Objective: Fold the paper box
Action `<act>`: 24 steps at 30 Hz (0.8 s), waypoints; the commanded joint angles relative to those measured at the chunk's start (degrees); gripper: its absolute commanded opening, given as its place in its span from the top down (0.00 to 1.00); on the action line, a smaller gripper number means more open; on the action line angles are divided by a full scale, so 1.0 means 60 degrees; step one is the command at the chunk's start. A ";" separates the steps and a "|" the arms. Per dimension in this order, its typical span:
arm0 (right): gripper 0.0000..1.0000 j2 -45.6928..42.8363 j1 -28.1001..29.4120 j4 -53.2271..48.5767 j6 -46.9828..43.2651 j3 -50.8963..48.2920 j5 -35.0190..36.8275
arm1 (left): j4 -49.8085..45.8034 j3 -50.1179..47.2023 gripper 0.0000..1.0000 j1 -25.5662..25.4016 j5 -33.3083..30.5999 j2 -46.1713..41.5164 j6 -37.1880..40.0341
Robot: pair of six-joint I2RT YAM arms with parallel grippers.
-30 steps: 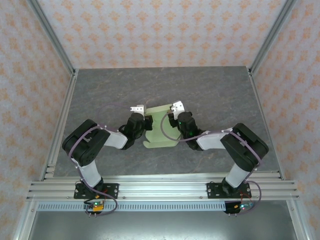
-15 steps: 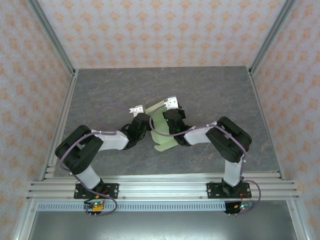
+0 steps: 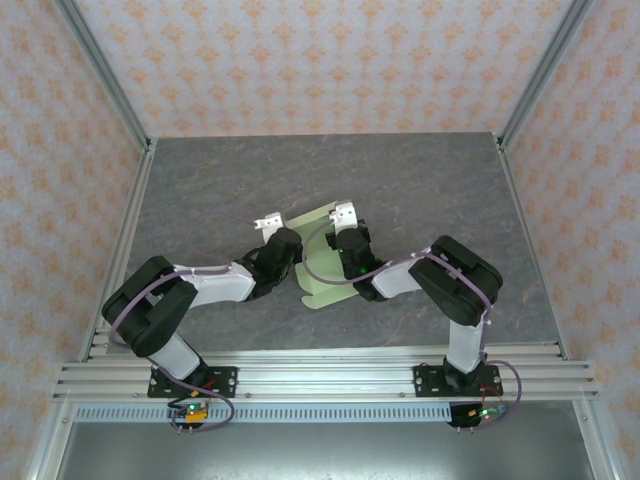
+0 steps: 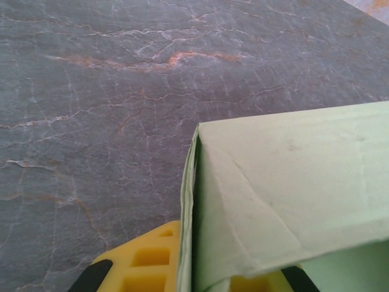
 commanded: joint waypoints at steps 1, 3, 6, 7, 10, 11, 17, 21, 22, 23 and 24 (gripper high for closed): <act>0.77 -0.0617 -0.0332 0.0328 0.0492 -0.0423 -0.0476 | -0.0608 -0.0113 1.00 -0.0002 -0.1173 -0.0422 -0.0795; 0.70 -0.1006 -0.0324 0.0503 0.0357 -0.0788 -0.1123 | -0.1023 0.0083 1.00 0.0006 -0.1479 -0.0476 -0.0924; 0.62 -0.1827 -0.0437 0.0235 0.0394 -0.1282 -0.1949 | -0.1767 0.0541 1.00 -0.0002 -0.1745 -0.0509 -0.0986; 0.59 -0.2038 -0.0480 0.0144 0.0366 -0.1410 -0.2194 | -0.1733 0.0604 1.00 -0.0002 -0.1718 -0.0506 -0.0889; 0.52 -0.2553 -0.0788 -0.0125 0.0361 -0.1827 -0.3374 | -0.1898 0.0804 1.00 -0.0002 -0.1611 -0.0468 -0.0970; 0.50 -0.2704 -0.0920 -0.0180 0.0424 -0.1953 -0.3648 | -0.1978 0.0858 1.00 -0.0002 -0.1561 -0.0459 -0.1009; 0.44 -0.3906 -0.2042 -0.1242 0.0086 -0.2152 -0.6653 | -0.2511 0.1024 1.00 -0.0002 -0.1608 -0.0560 -0.1006; 0.45 -0.4509 -0.2551 -0.2761 -0.0573 -0.1586 -0.7395 | -0.2730 0.1010 1.00 -0.0002 -0.1712 -0.0665 -0.0941; 0.45 -0.4518 -0.2607 -0.3099 -0.0703 -0.1386 -0.7550 | -0.2763 0.1009 1.00 -0.0002 -0.1706 -0.0679 -0.0951; 0.45 -0.4470 -0.2624 -0.3504 -0.0974 -0.1156 -0.7848 | -0.2766 0.1010 1.00 -0.0002 -0.1684 -0.0696 -0.0956; 0.46 -0.4362 -0.2617 -0.3853 -0.1148 -0.0875 -0.8230 | -0.2752 0.1009 1.00 -0.0002 -0.1651 -0.0694 -0.0979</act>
